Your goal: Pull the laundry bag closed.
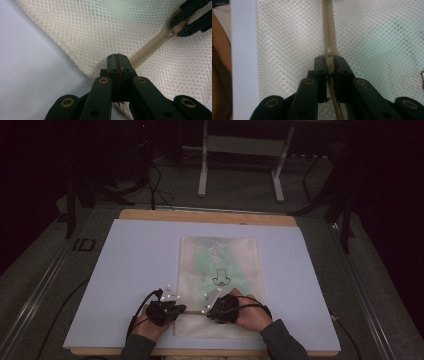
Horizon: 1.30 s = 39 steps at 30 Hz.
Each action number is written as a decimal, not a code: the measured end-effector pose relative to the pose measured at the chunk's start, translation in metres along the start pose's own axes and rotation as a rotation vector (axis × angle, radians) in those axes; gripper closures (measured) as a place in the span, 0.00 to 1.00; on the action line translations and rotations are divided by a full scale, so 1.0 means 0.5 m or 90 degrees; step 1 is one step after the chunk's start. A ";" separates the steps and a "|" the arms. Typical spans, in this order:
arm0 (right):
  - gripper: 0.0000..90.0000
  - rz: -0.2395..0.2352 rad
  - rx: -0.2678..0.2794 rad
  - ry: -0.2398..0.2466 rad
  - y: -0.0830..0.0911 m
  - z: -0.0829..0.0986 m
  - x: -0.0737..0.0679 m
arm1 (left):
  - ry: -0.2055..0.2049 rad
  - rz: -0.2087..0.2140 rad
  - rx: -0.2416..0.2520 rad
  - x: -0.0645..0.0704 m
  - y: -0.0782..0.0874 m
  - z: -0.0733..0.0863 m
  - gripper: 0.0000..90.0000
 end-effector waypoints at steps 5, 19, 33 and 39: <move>0.92 -0.002 0.002 -0.006 0.004 0.007 0.002 | 0.000 -0.001 0.001 0.001 0.000 0.000 0.99; 0.91 -0.003 0.012 -0.026 0.016 0.037 0.002 | 0.000 -0.001 0.000 0.000 0.000 0.000 0.99; 0.92 -0.004 0.010 -0.038 0.013 0.059 0.001 | 0.001 -0.002 -0.001 0.001 0.000 0.000 0.99; 0.91 0.000 0.013 -0.042 0.022 0.072 0.000 | 0.001 -0.002 -0.001 0.001 0.000 0.000 0.99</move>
Point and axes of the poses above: each handheld gripper's, and its own axes: y roughly backward along the jaws, z roughly out of its underside, x roughly to its right, the point moved 2 cm from there along -y, roughly forward along the jaws, and after that the axes turned 12 degrees about -x, right-handed, at the moved point
